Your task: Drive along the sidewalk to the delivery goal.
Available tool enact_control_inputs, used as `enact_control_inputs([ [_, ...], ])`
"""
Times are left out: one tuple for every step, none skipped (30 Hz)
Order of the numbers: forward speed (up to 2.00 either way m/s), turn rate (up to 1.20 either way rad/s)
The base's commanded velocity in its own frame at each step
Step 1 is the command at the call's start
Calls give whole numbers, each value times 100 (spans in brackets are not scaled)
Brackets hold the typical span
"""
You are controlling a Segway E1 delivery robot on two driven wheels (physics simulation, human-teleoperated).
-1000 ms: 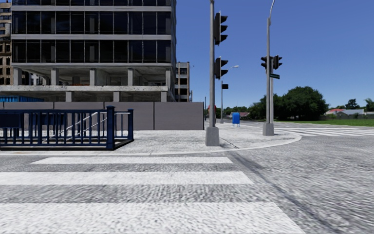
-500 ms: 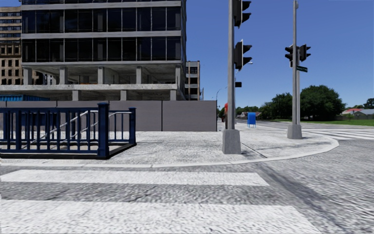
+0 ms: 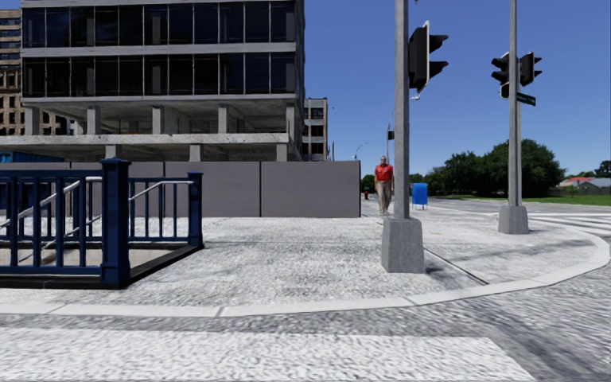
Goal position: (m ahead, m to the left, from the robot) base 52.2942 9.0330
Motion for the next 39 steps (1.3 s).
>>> enact_control_inputs([
  [200, 0],
  [200, 0],
  [192, 0],
  [168, 0],
  [168, 0],
  [153, 0],
  [147, 0],
  [143, 0],
  [142, 0],
  [142, 0],
  [142, 0],
  [142, 0],
  [142, 0],
  [141, 0],
  [141, 0],
  [141, 0],
  [141, 0],
  [141, 0],
  [141, 0],
  [141, 0],
  [141, 0],
  [141, 0],
  [141, 0],
  [141, 0],
  [141, 0],
  [141, 0],
  [141, 0],
  [141, 0],
  [141, 0],
  [141, 0],
  [141, 0],
  [141, 0],
  [141, 0],
  [141, 0],
  [141, 0],
  [141, 0],
  [141, 0],
  [141, 0],
  [141, 0],
])
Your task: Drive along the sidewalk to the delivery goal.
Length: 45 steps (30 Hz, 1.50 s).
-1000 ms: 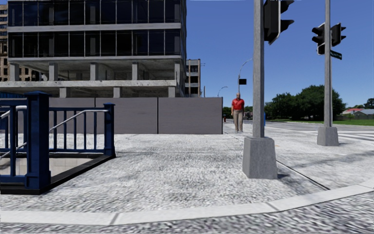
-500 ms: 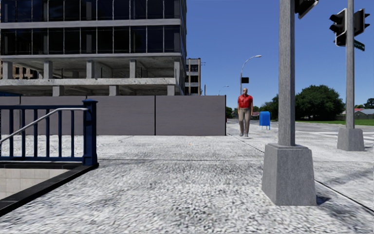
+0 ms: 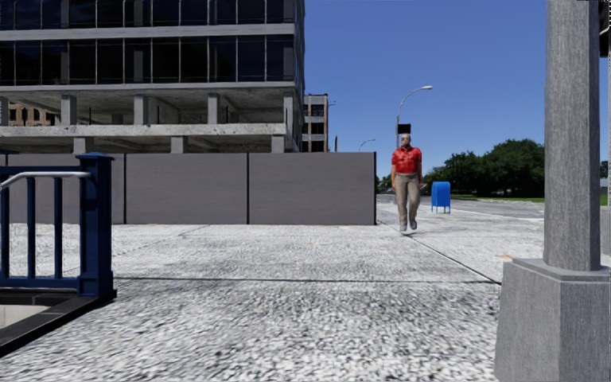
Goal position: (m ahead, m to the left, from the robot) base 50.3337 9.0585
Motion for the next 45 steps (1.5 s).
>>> enact_control_inputs([
  [141, 0],
  [141, 0],
  [141, 0],
  [141, 0],
  [141, 0],
  [141, 0],
  [141, 0],
  [141, 0],
  [141, 0],
  [141, 0],
  [141, 0],
  [141, 0],
  [141, 0],
  [141, 0],
  [141, 0],
  [141, 0],
  [141, 0],
  [141, 0],
  [141, 0],
  [141, 0],
  [141, 0],
  [141, 0],
  [141, 0],
  [141, 0],
  [141, 0],
  [141, 0],
  [141, 0],
  [141, 0],
  [141, 0],
  [146, 0],
  [150, 15],
  [152, 40],
  [152, 40],
  [154, 62],
  [155, 90],
  [155, 99],
  [155, 99],
  [155, 101],
  [156, 102],
  [156, 94],
  [157, 46],
  [157, 46],
  [157, 19],
  [157, 6],
  [157, 1],
])
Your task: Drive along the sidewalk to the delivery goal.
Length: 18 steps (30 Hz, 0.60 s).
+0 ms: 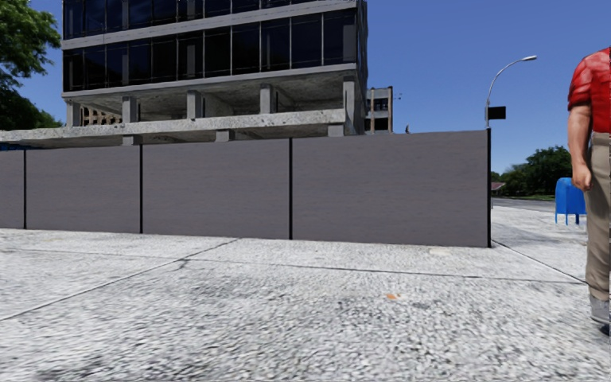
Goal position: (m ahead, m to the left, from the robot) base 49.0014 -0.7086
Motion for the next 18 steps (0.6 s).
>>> enact_control_inputs([
  [157, 0],
  [157, 0],
  [157, 0],
  [157, 0],
  [157, 0],
  [157, 0],
  [157, 0],
  [157, -26],
  [157, -73],
  [157, -120],
  [157, -120],
  [157, -120],
  [157, -120],
  [157, -120],
  [157, -120],
  [157, -120],
  [157, -120],
  [157, -120],
])
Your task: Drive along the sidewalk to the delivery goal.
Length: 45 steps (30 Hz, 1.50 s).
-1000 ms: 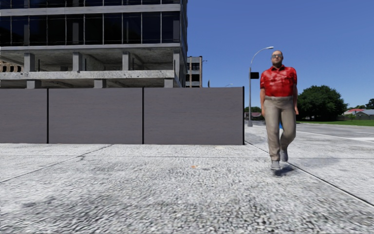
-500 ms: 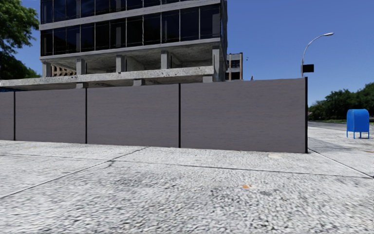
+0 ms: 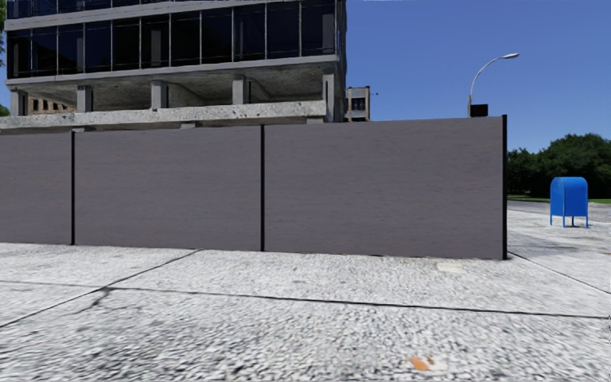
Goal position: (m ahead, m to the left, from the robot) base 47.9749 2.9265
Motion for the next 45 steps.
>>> enact_control_inputs([
  [157, -120],
  [157, -120],
  [157, -120],
  [157, -120],
  [157, -120],
  [157, -120],
  [157, -120],
  [157, -120],
  [157, -120],
  [157, -120],
  [157, -120],
  [157, -120],
  [157, -120],
  [157, -120],
  [157, -120],
  [157, -120],
  [157, -120],
  [157, -120],
  [157, -120],
  [157, -120],
  [157, -120],
  [157, -120],
  [157, -120],
  [157, -114],
  [157, -106],
  [157, -104],
  [157, -104],
  [158, -96],
  [158, -79],
  [158, -64],
  [158, -15],
  [158, 0],
  [158, 0],
  [158, 0],
  [158, 0],
  [158, 0],
  [158, 0],
  [158, 0],
  [158, 0],
  [158, 0],
  [160, 0],
  [163, 0],
  [166, 0],
  [168, 0],
  [168, 0],
])
